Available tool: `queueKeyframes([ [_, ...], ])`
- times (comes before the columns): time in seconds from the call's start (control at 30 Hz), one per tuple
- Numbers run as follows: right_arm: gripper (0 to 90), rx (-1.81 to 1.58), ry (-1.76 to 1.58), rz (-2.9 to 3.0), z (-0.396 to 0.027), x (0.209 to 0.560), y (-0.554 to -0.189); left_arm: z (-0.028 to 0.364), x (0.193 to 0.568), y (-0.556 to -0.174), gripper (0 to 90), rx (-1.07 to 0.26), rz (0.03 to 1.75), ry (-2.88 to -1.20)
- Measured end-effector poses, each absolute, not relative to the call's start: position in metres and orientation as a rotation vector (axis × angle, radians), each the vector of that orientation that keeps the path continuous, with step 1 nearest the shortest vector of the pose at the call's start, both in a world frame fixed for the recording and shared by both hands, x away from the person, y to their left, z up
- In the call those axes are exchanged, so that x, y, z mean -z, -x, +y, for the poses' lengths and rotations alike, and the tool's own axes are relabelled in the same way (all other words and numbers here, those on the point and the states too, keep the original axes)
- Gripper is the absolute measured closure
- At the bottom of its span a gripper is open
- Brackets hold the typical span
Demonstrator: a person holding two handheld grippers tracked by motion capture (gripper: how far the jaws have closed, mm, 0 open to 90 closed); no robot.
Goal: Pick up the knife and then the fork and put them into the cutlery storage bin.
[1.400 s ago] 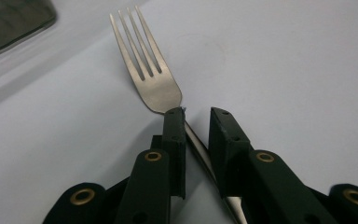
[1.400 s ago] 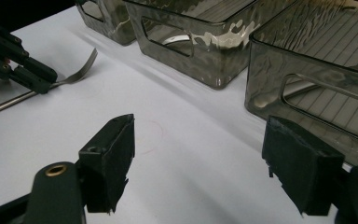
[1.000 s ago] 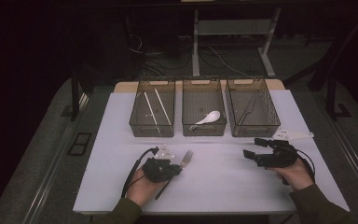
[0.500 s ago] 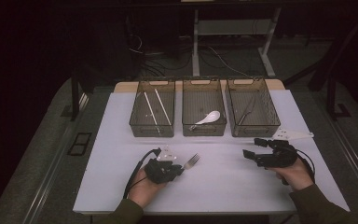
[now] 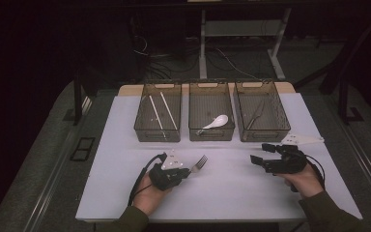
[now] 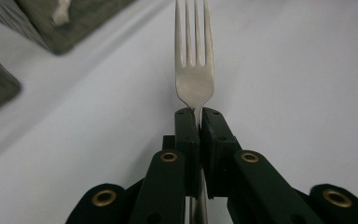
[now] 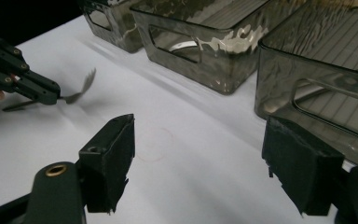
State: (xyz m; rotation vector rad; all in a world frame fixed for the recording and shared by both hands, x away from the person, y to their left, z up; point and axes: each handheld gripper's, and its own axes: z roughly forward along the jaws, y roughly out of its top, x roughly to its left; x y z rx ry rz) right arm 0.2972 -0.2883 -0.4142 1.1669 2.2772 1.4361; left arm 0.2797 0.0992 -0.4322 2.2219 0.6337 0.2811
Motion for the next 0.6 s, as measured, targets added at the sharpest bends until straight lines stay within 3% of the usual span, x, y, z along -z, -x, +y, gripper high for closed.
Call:
queueKeyframes([
  [0.4, 26.4, -1.574, -1.205, 2.241, -0.27, 0.405, -0.297, 0.096, 0.412, -0.278, 85.4, -0.283, 0.614, -2.137],
  [0.6, 34.8, -1.668, -1.228, 2.244, -0.255, 0.398, -0.302, 0.082, 0.405, -0.282, 85.4, -0.281, 0.576, -2.121],
])
